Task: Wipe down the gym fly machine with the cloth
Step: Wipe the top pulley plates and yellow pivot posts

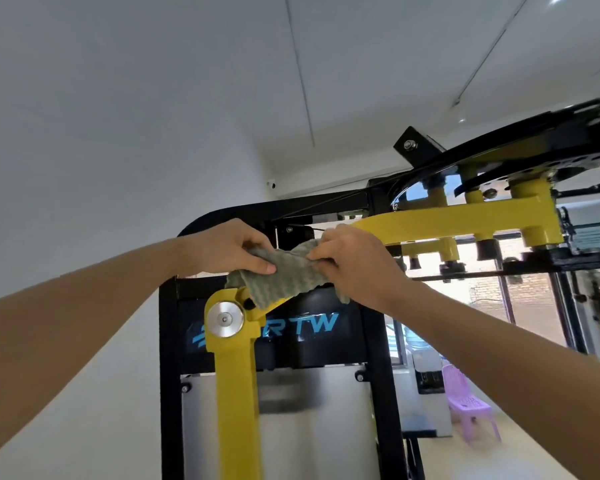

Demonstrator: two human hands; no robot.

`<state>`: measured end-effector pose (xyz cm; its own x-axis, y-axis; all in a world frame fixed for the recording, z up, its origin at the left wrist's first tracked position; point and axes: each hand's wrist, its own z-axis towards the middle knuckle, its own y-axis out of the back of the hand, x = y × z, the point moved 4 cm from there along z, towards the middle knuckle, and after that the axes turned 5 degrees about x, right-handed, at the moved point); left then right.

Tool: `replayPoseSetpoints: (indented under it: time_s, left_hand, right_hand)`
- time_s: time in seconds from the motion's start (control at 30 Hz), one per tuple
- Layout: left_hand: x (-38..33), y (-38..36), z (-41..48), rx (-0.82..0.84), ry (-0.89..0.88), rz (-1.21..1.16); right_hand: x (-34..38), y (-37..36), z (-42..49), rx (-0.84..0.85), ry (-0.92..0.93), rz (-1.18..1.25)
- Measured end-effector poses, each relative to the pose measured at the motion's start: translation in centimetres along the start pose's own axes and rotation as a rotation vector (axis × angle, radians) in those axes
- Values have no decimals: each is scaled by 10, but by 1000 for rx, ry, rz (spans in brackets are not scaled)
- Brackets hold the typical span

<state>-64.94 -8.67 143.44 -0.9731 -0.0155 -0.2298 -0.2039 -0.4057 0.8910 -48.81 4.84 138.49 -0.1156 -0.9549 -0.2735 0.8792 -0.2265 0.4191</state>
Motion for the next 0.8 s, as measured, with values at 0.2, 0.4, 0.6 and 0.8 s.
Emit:
replayPoseSetpoints:
  time_s: [0.2, 0.4, 0.6, 0.8]
  left_hand:
    - [13, 0, -20, 58, 15, -6]
    - [13, -10, -26, 8, -4, -1]
    - [8, -19, -20, -71, 16, 115]
    - [1, -27, -7, -153, 0, 277]
  right_hand:
    - [15, -42, -35, -18, -418, 450]
    - [38, -83, -64, 1, -881, 1116]
    - [69, -96, -50, -73, -1125, 2014]
    - [65, -92, -49, -36, -1158, 2182]
